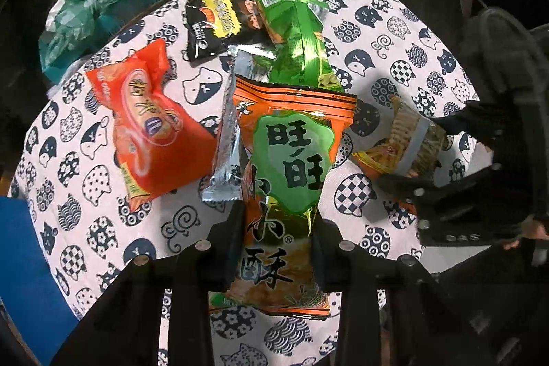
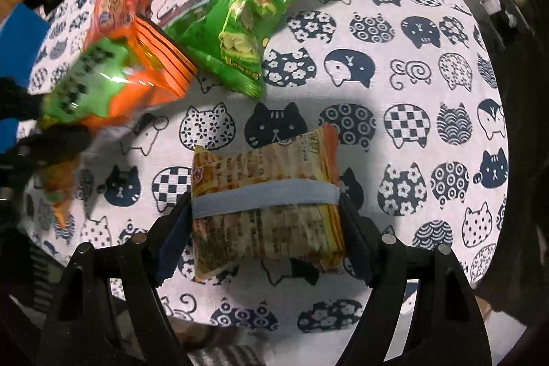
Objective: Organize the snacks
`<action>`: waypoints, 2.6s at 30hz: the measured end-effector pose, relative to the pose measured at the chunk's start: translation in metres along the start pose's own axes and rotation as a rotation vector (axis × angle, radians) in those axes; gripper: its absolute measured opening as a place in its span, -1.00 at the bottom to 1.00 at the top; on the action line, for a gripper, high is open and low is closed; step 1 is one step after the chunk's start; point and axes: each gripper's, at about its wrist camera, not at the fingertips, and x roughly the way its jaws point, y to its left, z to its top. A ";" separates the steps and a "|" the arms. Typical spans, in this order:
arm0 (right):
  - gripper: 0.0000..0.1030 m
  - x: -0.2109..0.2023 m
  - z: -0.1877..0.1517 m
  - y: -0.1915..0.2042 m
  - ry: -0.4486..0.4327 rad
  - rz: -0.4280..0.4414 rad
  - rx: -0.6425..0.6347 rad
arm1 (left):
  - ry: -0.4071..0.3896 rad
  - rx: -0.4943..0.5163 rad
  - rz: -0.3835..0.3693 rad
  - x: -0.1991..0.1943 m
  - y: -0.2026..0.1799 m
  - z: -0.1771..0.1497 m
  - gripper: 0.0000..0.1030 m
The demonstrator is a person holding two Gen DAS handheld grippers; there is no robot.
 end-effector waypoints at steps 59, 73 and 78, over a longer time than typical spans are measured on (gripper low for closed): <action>0.24 -0.133 0.087 0.234 -0.292 0.161 -0.262 | -0.283 -0.326 0.296 -0.186 0.183 -0.140 -0.34; 0.24 -0.119 0.104 0.351 -0.257 0.192 -0.442 | -0.279 -0.452 0.351 -0.197 0.253 -0.192 -0.34; 0.25 -0.108 0.101 0.389 -0.231 0.200 -0.516 | -0.268 -0.494 0.362 -0.195 0.271 -0.210 -0.34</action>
